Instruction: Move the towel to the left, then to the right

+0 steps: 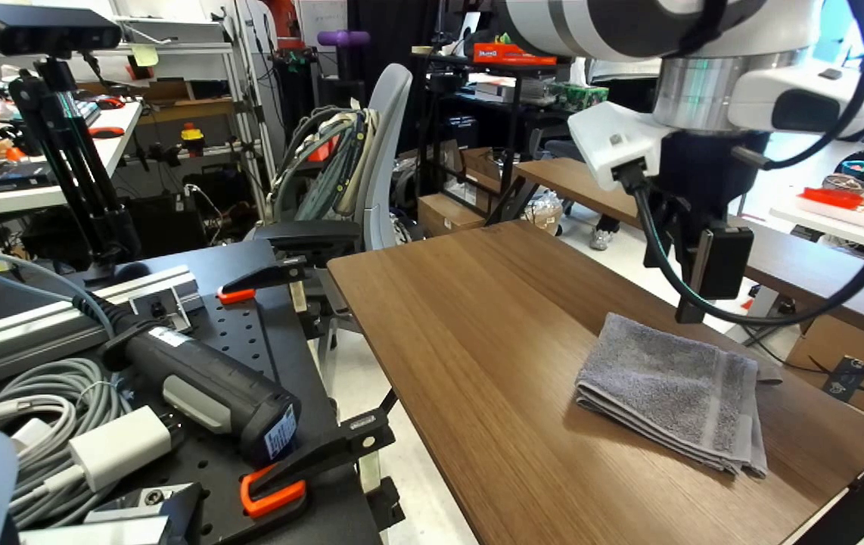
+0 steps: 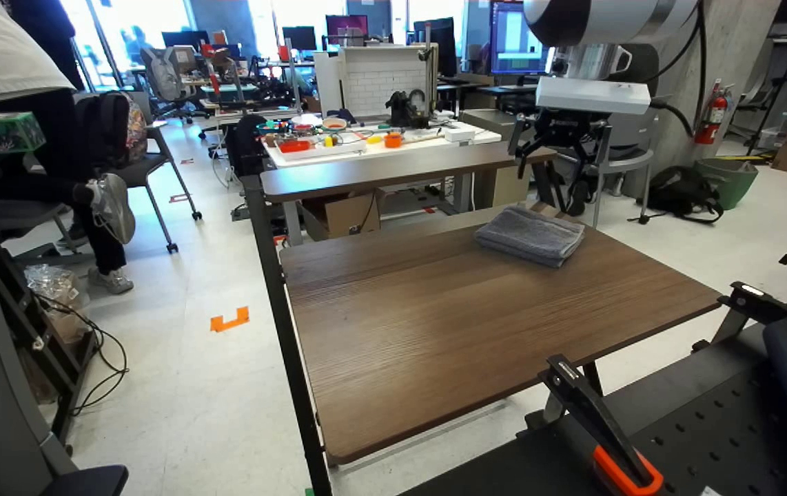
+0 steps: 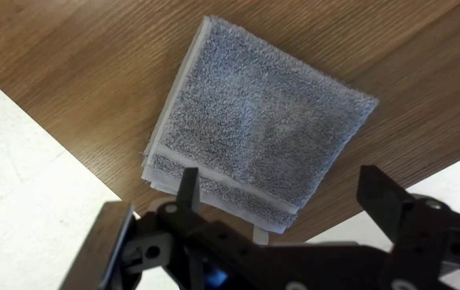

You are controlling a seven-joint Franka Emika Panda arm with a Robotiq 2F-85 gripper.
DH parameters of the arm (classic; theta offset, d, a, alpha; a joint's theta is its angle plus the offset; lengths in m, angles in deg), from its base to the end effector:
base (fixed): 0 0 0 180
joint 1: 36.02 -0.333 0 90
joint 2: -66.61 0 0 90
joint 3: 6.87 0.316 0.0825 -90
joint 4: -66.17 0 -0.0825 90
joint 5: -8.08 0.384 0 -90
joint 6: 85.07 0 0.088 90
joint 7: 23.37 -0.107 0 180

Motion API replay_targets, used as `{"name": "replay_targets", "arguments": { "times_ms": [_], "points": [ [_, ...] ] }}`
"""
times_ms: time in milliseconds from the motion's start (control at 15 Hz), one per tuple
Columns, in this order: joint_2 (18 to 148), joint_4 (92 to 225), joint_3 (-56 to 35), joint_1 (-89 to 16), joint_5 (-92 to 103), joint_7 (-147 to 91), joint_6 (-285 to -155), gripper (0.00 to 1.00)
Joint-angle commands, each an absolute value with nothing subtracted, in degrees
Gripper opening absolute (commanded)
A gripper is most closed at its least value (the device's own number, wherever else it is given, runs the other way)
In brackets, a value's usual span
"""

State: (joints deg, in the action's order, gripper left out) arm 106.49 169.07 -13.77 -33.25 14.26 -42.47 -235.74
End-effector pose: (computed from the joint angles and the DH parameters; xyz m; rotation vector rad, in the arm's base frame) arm 0.6575 -0.1082 0.1758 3.0082 -0.8635 0.2280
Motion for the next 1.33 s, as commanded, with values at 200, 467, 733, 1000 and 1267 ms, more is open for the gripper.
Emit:
{"name": "replay_targets", "arguments": {
  "times_ms": [200, 467, 733, 1000, 1267],
  "points": [
    [119.31, 155.65, -15.03, -32.12, 15.62, -44.55, -235.47, 1.00],
    [123.86, 151.51, -14.39, -31.39, 16.00, -43.83, -233.33, 1.00],
    [125.70, 151.68, -13.64, -31.89, 15.54, -42.51, -232.90, 1.00],
    [126.48, 153.57, -13.22, -33.59, 14.63, -41.39, -234.05, 1.00],
    [126.57, 155.00, -12.89, -35.96, 13.50, -40.10, -234.36, 1.00]
  ]
}}
